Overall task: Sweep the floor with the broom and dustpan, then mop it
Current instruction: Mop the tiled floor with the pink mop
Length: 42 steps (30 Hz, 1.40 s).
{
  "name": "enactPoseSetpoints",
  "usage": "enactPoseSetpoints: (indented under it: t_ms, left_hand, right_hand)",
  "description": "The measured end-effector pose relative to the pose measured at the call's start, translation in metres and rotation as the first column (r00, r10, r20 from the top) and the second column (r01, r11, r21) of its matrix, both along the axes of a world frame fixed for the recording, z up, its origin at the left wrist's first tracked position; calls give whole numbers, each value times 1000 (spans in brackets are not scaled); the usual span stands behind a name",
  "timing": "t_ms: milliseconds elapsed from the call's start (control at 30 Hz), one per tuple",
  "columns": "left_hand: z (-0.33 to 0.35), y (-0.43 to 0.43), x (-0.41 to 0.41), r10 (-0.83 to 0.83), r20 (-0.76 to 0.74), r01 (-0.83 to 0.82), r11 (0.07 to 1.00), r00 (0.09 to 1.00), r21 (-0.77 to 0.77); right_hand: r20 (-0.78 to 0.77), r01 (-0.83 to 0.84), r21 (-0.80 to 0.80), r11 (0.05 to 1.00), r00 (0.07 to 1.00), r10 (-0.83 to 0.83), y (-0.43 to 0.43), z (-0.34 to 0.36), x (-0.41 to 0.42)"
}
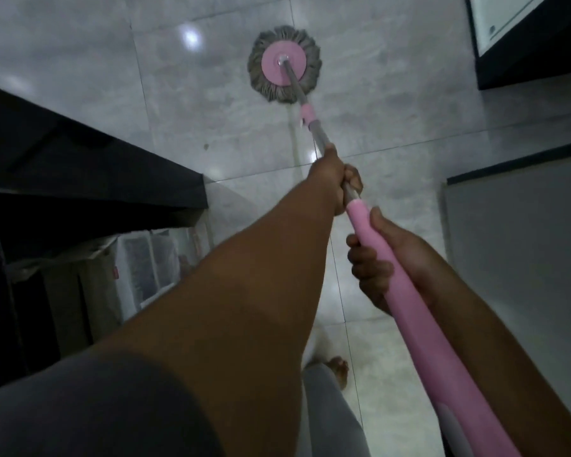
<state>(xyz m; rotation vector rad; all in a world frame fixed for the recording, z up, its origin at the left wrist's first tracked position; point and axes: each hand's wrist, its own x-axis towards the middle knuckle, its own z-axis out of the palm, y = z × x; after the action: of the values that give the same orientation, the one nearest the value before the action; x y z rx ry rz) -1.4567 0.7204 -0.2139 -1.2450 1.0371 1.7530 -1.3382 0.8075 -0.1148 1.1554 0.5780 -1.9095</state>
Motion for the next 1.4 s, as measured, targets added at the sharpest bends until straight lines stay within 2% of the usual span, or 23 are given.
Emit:
enactPoseSetpoints:
  t_ms: [67, 167, 267, 433, 833, 1067, 1200, 1400]
  left_hand:
    - [-7, -5, -44, 17, -20, -17, 1000, 1000, -13]
    - [-15, -15, -98, 28, -35, -28, 999, 999, -23]
    - [-20, -27, -131, 69, -38, -69, 997, 997, 16]
    - [-14, -46, -138, 130, -34, -128, 990, 991, 57]
    - [8, -121, 9, 302, 70, -306, 951, 951, 50]
    - [18, -151, 94, 328, 97, -334, 941, 940, 49]
    - [20, -139, 143, 392, 91, -396, 918, 915, 21]
    - [21, -86, 213, 328, 85, -330, 944, 941, 11]
  right_hand:
    - [-4, 11, 4, 1000, 1000, -11, -14, -6, -40]
    - [11, 169, 41, 985, 986, -169, -29, -23, -90]
    - [-95, -83, -5, 997, 992, 82, -34, -33, -131]
    - [-87, -77, -50, 996, 994, 73, -45, -27, -141]
    - [-23, -327, -32, 945, 945, 326, -91, 7, -21]
    - [-31, -448, -42, 893, 894, 447, -109, 15, 52]
    - [-43, -505, -30, 863, 863, 504, -96, 16, 94]
    - [-38, -452, 60, 890, 890, 454, -51, 19, 170]
